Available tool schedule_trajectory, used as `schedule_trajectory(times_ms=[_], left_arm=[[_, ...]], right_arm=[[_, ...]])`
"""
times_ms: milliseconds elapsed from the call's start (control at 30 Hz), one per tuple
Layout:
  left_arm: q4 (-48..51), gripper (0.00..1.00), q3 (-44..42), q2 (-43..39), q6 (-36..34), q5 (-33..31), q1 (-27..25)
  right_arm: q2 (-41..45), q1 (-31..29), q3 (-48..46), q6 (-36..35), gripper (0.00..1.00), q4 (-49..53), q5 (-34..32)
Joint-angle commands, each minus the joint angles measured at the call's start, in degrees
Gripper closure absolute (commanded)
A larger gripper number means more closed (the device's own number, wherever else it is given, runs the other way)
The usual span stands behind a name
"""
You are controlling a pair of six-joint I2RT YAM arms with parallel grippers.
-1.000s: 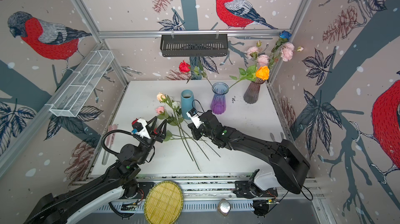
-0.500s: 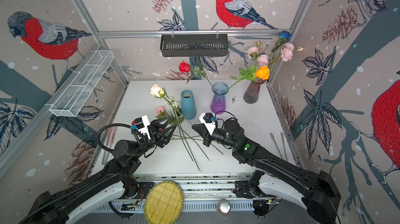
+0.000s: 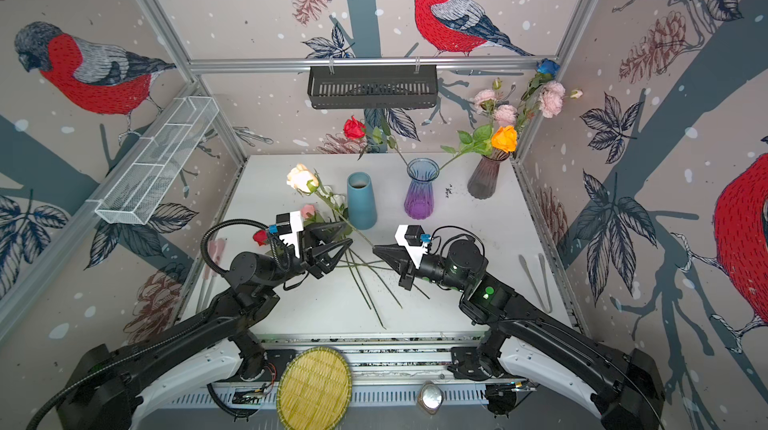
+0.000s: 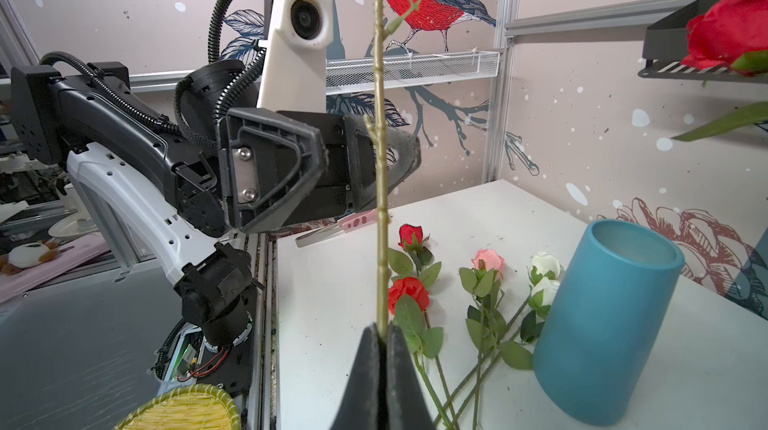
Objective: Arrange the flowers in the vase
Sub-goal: 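Grasp the cream rose stem with the left gripper while the right opens and withdraws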
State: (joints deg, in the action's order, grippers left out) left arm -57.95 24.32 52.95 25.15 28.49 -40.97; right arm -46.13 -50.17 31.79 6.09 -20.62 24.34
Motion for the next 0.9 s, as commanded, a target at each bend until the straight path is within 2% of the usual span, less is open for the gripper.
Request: schedule_trajectory(times_ms=[0, 167, 300, 333, 367, 433, 467, 567, 600, 633, 700, 800, 867], left_arm=[[-3.16, 0.47, 1.61, 1.54, 1.74, 3.92, 0.1], [-3.9, 0.5, 3.65, 3.28, 2.36, 7.53, -0.59], [-2.31, 0.7, 5.09, 3.96, 2.24, 7.55, -1.04], [-1.97, 0.81, 5.42, 4.08, 2.23, 7.54, -1.11], [-1.39, 0.99, 5.8, 4.25, 2.2, 7.55, -1.08], [-0.33, 1.0, 6.33, 4.36, 1.93, 6.84, -1.13], [-0.16, 1.0, 6.42, 4.36, 1.83, 6.44, -1.13], [4.73, 1.0, 8.48, 3.71, -0.56, 3.88, -1.11], [8.62, 1.0, 10.29, 3.37, -2.51, 2.46, -1.08], [12.1, 1.0, 12.12, 3.3, -4.4, 1.29, -1.11], [18.88, 1.0, 16.82, 3.7, -8.61, -1.03, -1.12], [23.94, 1.0, 24.02, 6.03, -12.65, -4.29, -1.04], [25.51, 1.0, 29.06, 8.82, -14.26, -6.88, -1.06]], right_arm=[[-0.23, -0.02, -0.15, 1.19, 0.98, -3.35, 1.83], [-0.63, -0.11, -0.15, 1.27, 0.98, -3.73, 2.22], [-0.63, -0.15, -0.32, 1.07, 0.98, -3.69, 2.22], [-0.63, -0.07, -0.41, 1.05, 0.98, -3.69, 2.14], [-0.63, -0.03, -0.57, 0.96, 0.97, -3.64, 1.98], [-0.39, -0.06, -0.84, 0.87, 0.97, -3.64, 1.78], [-0.16, 0.04, -0.98, 0.62, 0.9, -3.48, 1.66], [1.04, 0.18, -1.59, -1.14, 0.42, -1.77, -1.65], [1.71, 0.27, -2.03, -2.07, 0.33, -0.73, -4.51], [2.42, 0.33, -2.67, -2.87, 0.28, 0.07, -7.99], [4.35, 1.05, -5.35, -3.2, 0.2, 0.59, -19.66], [7.65, 4.05, -11.08, -0.47, 0.17, -1.3, -33.18], [10.69, 6.96, -15.19, 4.33, 0.16, -2.89, -37.7]])
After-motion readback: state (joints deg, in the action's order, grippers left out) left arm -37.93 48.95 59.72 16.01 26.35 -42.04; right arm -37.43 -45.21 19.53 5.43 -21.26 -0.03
